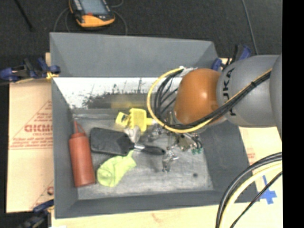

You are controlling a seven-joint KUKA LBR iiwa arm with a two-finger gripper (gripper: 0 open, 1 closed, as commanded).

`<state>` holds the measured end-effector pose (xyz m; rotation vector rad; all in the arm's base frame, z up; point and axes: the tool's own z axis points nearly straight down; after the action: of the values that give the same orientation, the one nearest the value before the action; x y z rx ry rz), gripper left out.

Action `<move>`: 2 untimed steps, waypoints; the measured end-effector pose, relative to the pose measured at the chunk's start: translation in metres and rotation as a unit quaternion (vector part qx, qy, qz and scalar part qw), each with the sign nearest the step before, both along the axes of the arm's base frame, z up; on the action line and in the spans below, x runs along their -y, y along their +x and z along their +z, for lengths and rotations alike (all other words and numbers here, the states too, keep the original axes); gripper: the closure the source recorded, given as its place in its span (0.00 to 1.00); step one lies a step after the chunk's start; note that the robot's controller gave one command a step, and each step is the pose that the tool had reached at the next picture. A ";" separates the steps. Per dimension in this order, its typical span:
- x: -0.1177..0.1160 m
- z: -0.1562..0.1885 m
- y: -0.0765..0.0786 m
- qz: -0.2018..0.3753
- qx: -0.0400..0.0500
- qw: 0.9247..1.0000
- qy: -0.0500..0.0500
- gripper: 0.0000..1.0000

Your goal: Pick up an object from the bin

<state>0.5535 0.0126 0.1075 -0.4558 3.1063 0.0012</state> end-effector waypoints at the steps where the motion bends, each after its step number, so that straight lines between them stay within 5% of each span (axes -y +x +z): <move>1: 0.000 0.000 0.000 0.000 0.000 1.000 0.000 1.00; 2: 0.000 0.000 0.000 0.000 0.000 1.000 0.000 0.00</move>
Offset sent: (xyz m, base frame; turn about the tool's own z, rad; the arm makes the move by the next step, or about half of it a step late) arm 0.0000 0.0000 0.0000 0.0000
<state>0.5535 0.0127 0.1075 -0.4544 3.1065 0.0019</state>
